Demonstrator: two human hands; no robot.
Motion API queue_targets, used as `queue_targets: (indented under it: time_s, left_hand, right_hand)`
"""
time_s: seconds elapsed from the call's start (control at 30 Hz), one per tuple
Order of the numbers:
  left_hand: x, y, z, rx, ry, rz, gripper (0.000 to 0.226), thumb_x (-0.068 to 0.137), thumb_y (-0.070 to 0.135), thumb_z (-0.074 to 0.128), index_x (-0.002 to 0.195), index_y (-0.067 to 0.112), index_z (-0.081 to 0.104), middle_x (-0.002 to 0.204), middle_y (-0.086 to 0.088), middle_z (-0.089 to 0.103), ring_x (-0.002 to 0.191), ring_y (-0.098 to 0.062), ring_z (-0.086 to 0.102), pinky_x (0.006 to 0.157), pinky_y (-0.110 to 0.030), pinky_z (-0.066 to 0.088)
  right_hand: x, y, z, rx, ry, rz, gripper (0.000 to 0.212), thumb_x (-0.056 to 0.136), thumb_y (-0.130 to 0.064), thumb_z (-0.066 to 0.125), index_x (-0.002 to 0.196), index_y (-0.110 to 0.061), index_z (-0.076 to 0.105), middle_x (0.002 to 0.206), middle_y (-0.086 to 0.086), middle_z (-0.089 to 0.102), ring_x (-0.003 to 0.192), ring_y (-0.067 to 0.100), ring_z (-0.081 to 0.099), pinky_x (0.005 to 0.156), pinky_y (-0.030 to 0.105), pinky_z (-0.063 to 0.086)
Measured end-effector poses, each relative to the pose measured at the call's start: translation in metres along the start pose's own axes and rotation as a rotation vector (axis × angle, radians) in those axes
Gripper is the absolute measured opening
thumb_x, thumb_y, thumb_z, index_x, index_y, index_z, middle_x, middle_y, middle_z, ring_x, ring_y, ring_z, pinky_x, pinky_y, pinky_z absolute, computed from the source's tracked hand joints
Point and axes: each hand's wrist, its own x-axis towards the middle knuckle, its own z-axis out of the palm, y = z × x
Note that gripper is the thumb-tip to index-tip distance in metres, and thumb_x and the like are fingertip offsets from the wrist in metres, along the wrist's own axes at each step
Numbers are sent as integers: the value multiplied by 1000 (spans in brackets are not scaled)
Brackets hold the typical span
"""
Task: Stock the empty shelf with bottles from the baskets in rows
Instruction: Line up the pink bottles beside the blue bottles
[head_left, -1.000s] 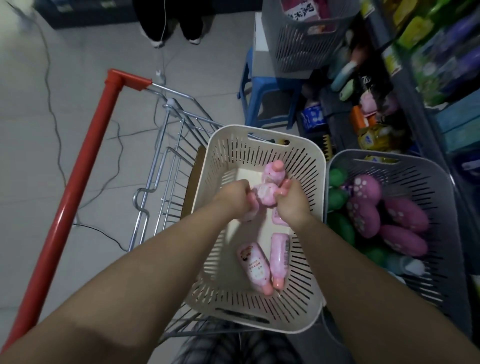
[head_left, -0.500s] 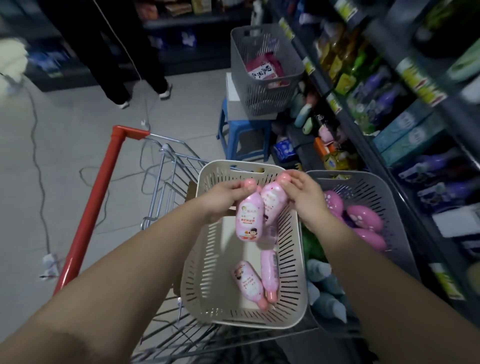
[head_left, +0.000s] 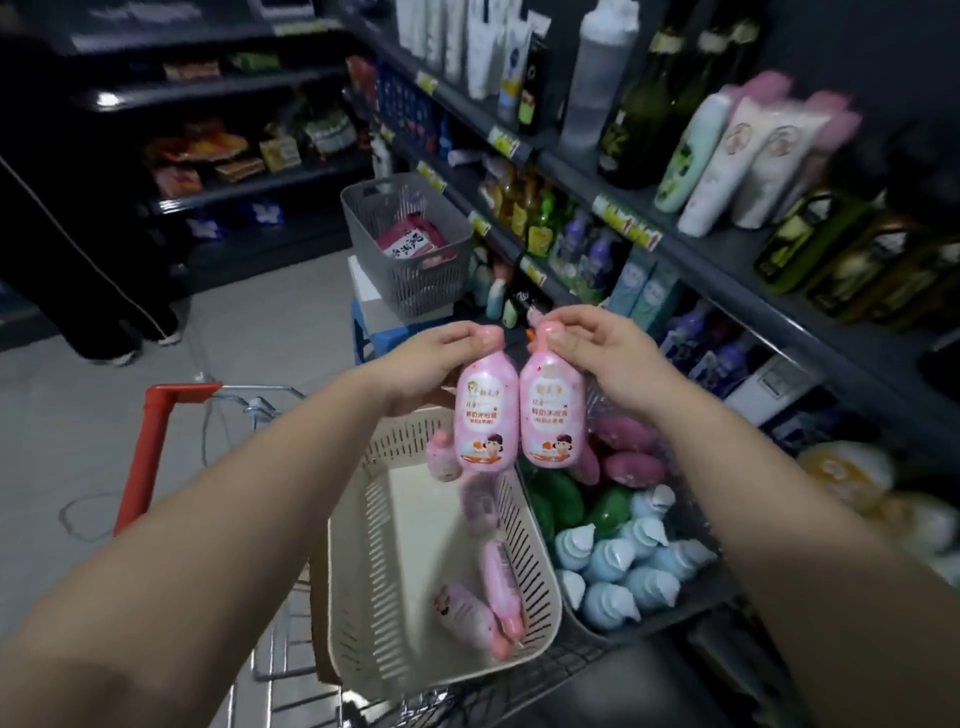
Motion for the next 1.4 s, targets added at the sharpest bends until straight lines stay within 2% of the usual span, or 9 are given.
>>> queue_targets:
  time_s: [0.13, 0.23, 0.3, 0.5, 0.63, 0.9, 1.07, 1.27, 1.4]
  left_hand:
    - [2, 35, 34, 6, -54, 75, 13, 96, 40, 57, 97, 35, 69, 80, 4, 66, 73, -18, 62, 66, -31, 53]
    - [4, 66, 66, 72, -117, 116, 21, 90, 46, 61, 106, 33, 66, 104, -11, 69, 95, -31, 64, 87, -48, 52]
    - [4, 84, 94, 120, -168, 144, 23, 95, 42, 59, 113, 28, 63, 105, -10, 67, 95, -29, 63, 86, -45, 51]
    - [5, 120, 191, 200, -276, 195, 24, 97, 40, 55, 117, 29, 61, 88, 6, 70, 83, -16, 66, 77, -35, 53]
    - [-6, 133, 289, 268, -374, 243, 17, 99, 36, 53, 112, 28, 61, 78, 4, 67, 69, -12, 63, 60, -24, 52]
    - [-31, 129, 468, 324, -603, 337, 32, 95, 45, 57, 108, 16, 63, 76, 5, 62, 70, -12, 59, 66, -26, 50]
    - [-51, 143, 569, 320, -661, 417, 42, 93, 43, 62, 111, 6, 65, 88, -8, 60, 78, -20, 57, 72, -34, 50]
    - [-61, 188, 656, 331, -751, 519, 32, 90, 50, 64, 99, 19, 69, 76, 7, 63, 69, -12, 58, 68, -31, 53]
    - [-54, 218, 697, 370, -827, 561, 29, 92, 50, 61, 94, 22, 68, 76, 9, 65, 71, -11, 61, 65, -28, 54]
  right_hand:
    - [-38, -18, -41, 56, 122, -31, 12, 97, -6, 54, 105, -10, 61, 93, 4, 72, 78, 7, 70, 71, 19, 55]
    - [-68, -28, -69, 61, 209, -56, 11, 96, -6, 56, 101, -13, 63, 84, -2, 74, 74, 5, 69, 66, 16, 52]
    - [-90, -32, -85, 38, 258, -67, 12, 96, -4, 56, 107, -7, 61, 83, 0, 73, 66, -1, 67, 57, 11, 48]
    - [-176, -29, -147, 64, 441, -79, 10, 96, -9, 57, 102, -13, 64, 81, -5, 72, 67, 2, 66, 62, 18, 52]
    - [-255, -21, -204, 71, 540, -81, 12, 98, -9, 55, 101, -17, 63, 99, 8, 74, 85, 15, 70, 74, 27, 55]
    - [-413, 0, -294, 9, 712, -32, 11, 99, -15, 55, 109, -15, 59, 95, -1, 76, 81, 7, 70, 56, 17, 49]
    - [-501, 7, -342, -10, 846, -43, 10, 96, -17, 60, 105, -19, 62, 99, 1, 76, 91, 16, 68, 72, 33, 48]
    - [-564, -11, -392, -74, 992, -73, 11, 97, -16, 57, 104, -22, 64, 93, -4, 76, 79, 12, 66, 63, 26, 44]
    - [-583, -20, -427, -88, 1057, -73, 11, 91, -25, 64, 102, -24, 67, 110, 10, 73, 96, 27, 63, 78, 38, 43]
